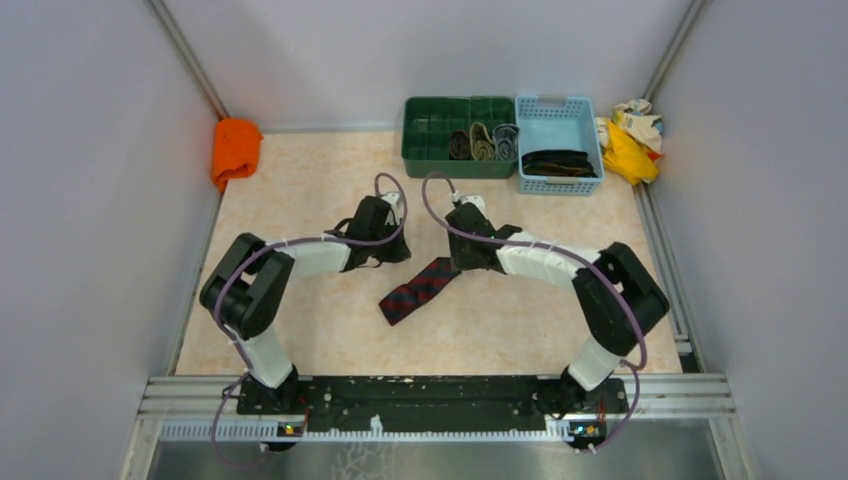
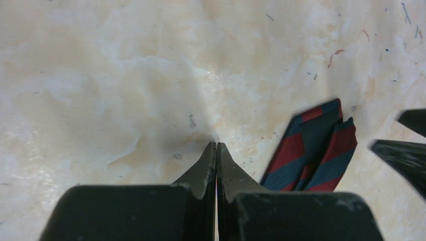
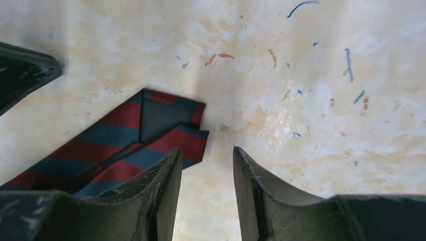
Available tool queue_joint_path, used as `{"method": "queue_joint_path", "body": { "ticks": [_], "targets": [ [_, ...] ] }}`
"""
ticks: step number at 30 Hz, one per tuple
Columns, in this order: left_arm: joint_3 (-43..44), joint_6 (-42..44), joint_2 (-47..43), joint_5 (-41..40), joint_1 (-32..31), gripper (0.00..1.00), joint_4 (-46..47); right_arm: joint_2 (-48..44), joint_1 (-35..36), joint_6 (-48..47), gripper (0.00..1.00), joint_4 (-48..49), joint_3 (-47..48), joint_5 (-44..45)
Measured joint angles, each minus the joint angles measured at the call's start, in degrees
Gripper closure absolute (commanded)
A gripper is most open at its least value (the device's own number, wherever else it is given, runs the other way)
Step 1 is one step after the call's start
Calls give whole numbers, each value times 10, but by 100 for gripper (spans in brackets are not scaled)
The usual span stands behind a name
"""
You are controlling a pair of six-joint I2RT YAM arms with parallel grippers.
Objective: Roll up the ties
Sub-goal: Roll the tie at the center of the board.
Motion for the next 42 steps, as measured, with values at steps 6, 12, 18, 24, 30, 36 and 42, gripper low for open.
{"method": "queue_joint_path", "body": {
  "ticks": [6,12,18,24,30,36,42],
  "targets": [
    [-6,-1,-10,-13,10,100,-10,-112,1,-1,100,2,-33,-30],
    [-29,-12,-31,-4,12,100,-18,-140,30,12,100,21,-106,-99],
    [-45,-23,-42,5,12,100,-16,-86,94,28,100,42,-119,-156],
    [-65,-29,-51,17,12,100,3,-32,100,43,100,86,-104,-187],
    [-73,-35,-52,30,12,100,17,14,101,46,100,113,-64,-193],
    [-78,-39,-52,35,12,100,24,29,101,45,100,120,-49,-195],
    [-56,-55,-52,-18,11,100,-15,16,103,29,100,101,-50,-166]
  ]
}}
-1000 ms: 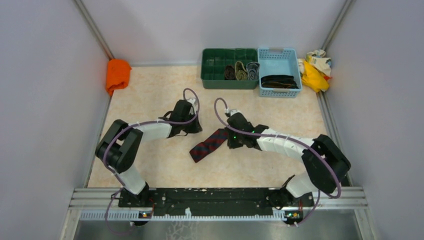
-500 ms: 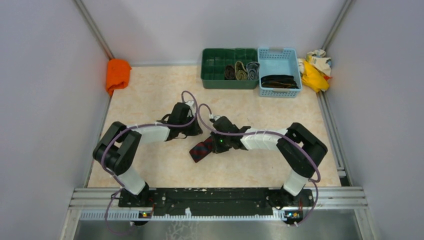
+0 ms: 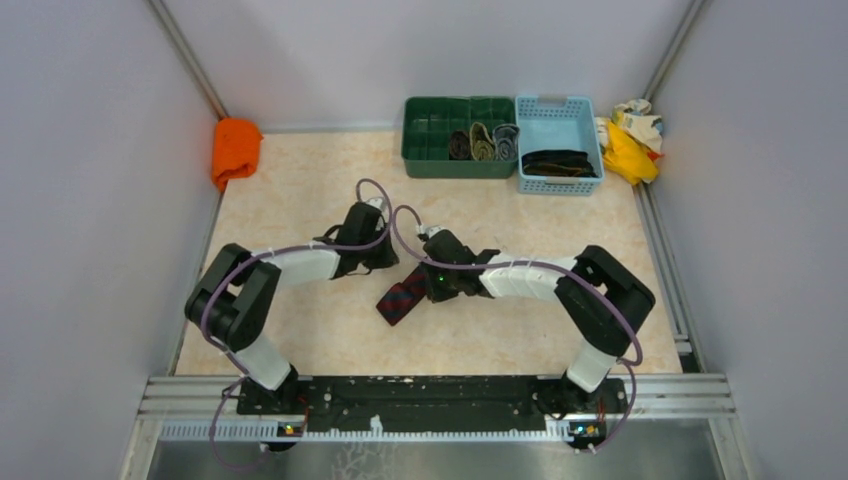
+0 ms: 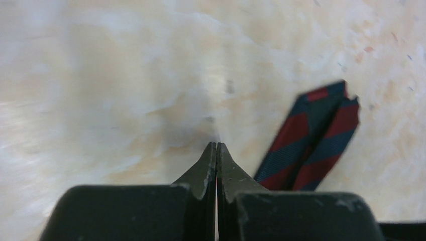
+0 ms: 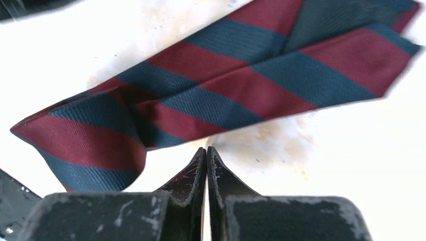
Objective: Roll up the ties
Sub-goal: Roll the tie at the center of the board.
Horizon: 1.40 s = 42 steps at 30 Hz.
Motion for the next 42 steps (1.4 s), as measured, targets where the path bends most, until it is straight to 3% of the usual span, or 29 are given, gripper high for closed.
{"method": "queue_joint_path", "body": {
  "ticks": [5,12,22,32,42],
  "targets": [
    [-11,-43,-48,-93,36,100,-52,-74,15,-26,100,-45,-11,68],
    [-63,-108,-249,-179,46,100,-113,-190,57,-74,100,-57,-13,97],
    [-98,-199,-459,-221,-15,100,-293,-116,61,-128,100,-68,43,22],
    [-152,-226,-437,-197,-27,100,-327,-51,70,-139,100,-68,81,-43],
    [-177,-226,-396,-162,-36,100,-287,-3,67,-139,100,-71,107,-30]
  ]
}}
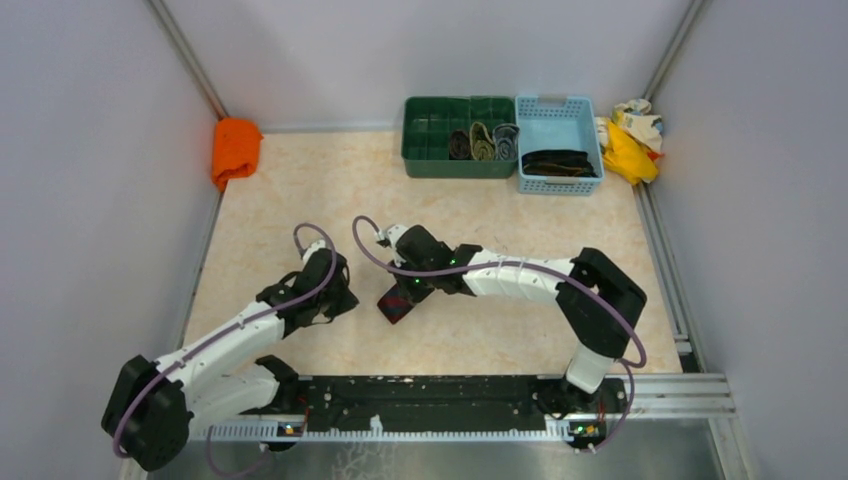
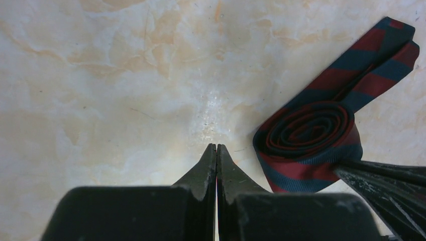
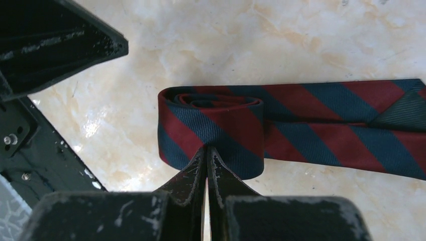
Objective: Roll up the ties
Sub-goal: Roll the tie at the center of the board.
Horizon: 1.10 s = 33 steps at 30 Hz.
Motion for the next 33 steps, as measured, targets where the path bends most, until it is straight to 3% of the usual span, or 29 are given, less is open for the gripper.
{"method": "queue_joint_path", "body": {
  "ticks": [12,33],
  "targets": [
    [-2,3,78,43,-20,100,83,28,-57,0,100,6,10,23],
    [49,52,191,105,-25,100,231,42,-73,6,100,16,10,38]
  ]
}}
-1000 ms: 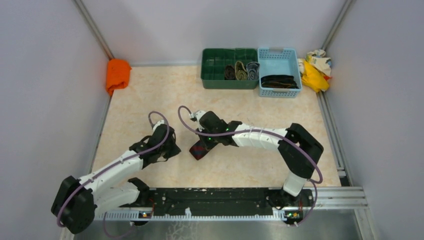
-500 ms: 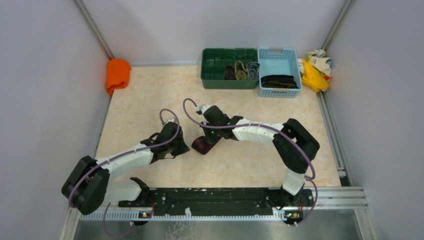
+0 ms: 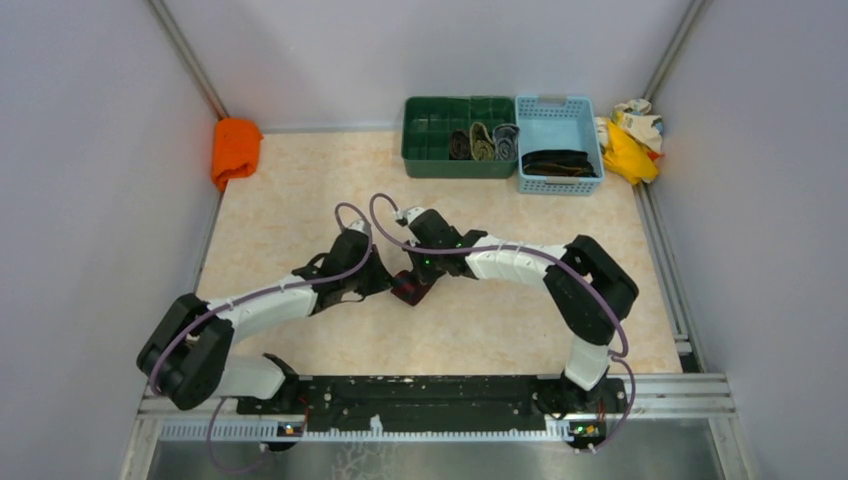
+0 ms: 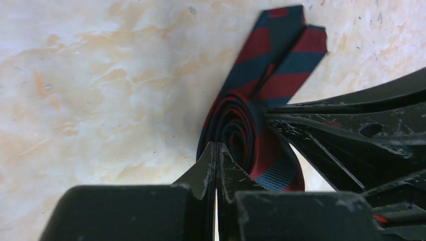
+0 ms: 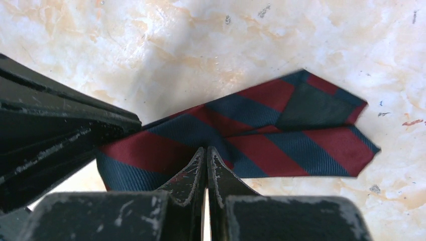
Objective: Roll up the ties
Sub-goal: Roll the tie at the center of the board.
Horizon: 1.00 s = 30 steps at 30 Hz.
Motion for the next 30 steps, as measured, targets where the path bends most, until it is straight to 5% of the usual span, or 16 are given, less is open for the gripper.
{"method": "queue_joint_path", "body": {
  "ticks": [14,30],
  "targets": [
    [78,22,40,13,-14,100,12,15,-39,16,100,-6,0,-18],
    [72,47,74,-123,-13,100,-53,2,-40,27,99,-24,-1,-19]
  ]
}}
